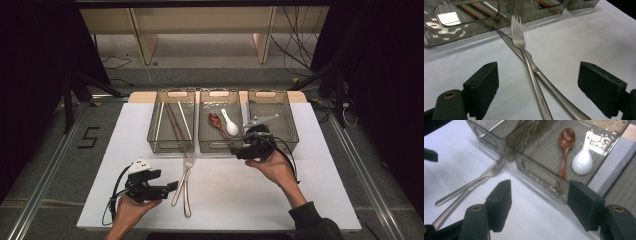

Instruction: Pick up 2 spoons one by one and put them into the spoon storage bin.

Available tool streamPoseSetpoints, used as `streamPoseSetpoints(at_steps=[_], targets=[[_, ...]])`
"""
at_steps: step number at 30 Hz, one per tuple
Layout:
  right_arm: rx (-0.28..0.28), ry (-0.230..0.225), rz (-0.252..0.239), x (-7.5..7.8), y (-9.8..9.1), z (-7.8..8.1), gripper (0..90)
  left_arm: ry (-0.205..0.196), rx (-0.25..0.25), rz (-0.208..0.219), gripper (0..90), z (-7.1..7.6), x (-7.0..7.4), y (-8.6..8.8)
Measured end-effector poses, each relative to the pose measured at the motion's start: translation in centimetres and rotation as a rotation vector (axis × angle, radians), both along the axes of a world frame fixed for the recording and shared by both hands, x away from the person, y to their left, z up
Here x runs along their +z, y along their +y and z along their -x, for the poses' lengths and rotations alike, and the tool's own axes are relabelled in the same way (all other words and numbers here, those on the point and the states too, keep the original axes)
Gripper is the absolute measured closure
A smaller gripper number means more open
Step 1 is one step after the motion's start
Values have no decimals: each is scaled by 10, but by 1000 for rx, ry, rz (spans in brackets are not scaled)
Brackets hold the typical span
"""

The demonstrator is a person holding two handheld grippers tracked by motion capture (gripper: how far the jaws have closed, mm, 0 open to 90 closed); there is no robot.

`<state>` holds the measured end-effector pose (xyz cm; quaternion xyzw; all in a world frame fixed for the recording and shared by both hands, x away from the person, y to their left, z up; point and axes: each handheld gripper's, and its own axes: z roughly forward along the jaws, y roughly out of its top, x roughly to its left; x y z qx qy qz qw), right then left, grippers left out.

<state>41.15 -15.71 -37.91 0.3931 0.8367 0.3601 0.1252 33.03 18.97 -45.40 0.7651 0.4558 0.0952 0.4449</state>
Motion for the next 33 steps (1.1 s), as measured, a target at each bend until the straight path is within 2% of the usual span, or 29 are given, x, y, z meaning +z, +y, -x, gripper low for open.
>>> streamPoseSetpoints(at_steps=[8,15,18,24,27,33], targets=[[-4,4,-20,-11,-13,21,362,35,2,-24,203,-2,-1,-3],[-16,16,-25,-23,-27,37,361,54,11,-49,276,-6,-2,-6],[-23,16,-32,-29,-32,43,362,55,15,-49,344,-8,-1,-8],[-34,19,-37,-37,-40,52,366,50,-16,-45,516,-14,-1,-15],[-40,17,-50,-41,-43,56,364,52,-40,-46,561,-17,-2,-19],[-51,4,-77,-48,-47,67,340,47,-51,-51,625,-22,-1,-21]])
